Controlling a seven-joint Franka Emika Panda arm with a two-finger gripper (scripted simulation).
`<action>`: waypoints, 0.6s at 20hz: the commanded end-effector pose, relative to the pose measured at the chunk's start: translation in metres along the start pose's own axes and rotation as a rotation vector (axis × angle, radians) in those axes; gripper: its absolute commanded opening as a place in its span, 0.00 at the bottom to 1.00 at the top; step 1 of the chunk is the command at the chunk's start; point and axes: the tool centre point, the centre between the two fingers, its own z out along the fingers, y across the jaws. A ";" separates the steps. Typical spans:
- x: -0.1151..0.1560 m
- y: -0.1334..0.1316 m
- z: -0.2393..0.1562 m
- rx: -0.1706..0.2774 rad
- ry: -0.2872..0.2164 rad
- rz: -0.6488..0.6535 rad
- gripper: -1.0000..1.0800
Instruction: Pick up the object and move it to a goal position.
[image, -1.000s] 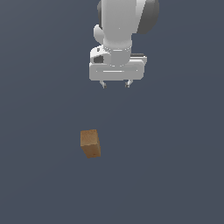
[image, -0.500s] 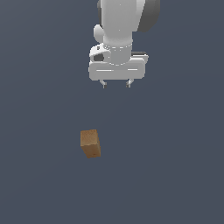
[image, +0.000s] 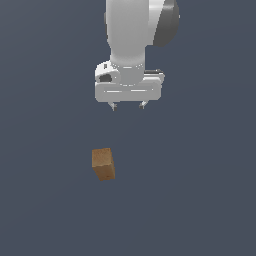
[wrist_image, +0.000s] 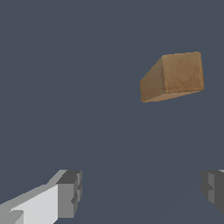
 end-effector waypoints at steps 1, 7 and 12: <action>0.013 0.009 0.007 0.000 -0.001 -0.007 0.96; 0.052 0.037 0.032 -0.002 -0.002 -0.030 0.96; 0.081 0.064 0.058 -0.004 -0.004 -0.050 0.96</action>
